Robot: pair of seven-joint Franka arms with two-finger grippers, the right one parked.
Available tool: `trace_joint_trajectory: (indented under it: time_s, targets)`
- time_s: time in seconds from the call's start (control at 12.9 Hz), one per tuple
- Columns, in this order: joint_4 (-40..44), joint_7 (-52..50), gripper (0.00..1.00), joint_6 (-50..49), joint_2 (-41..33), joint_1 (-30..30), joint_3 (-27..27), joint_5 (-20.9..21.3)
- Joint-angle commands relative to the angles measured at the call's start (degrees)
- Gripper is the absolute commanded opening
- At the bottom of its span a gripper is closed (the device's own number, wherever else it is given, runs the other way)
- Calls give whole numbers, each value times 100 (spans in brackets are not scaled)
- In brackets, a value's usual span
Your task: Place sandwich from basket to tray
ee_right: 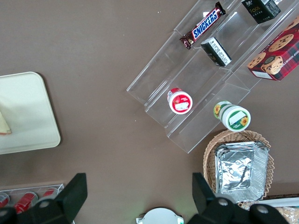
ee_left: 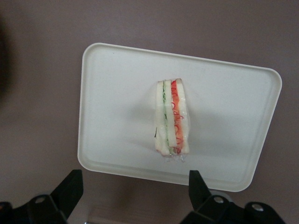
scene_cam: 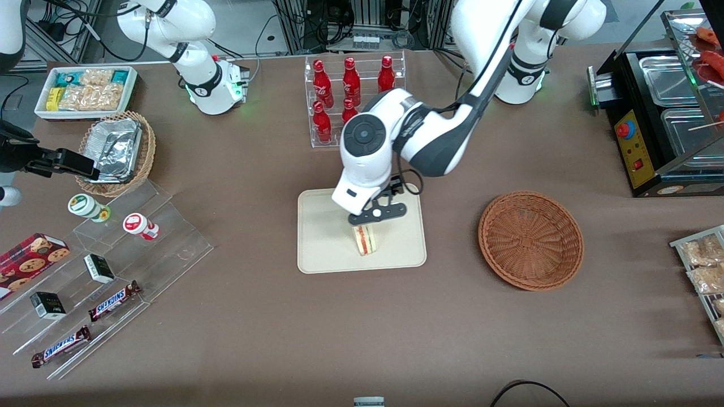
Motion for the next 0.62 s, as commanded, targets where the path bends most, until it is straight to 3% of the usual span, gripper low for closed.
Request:
trace_joint_trajectory:
  time_s: [0.0,0.54]
  targets:
    - [-622,434,100,-56,-578,419,-11,46]
    - [-1932,2245,100,-56,-1677,1571,-3,2]
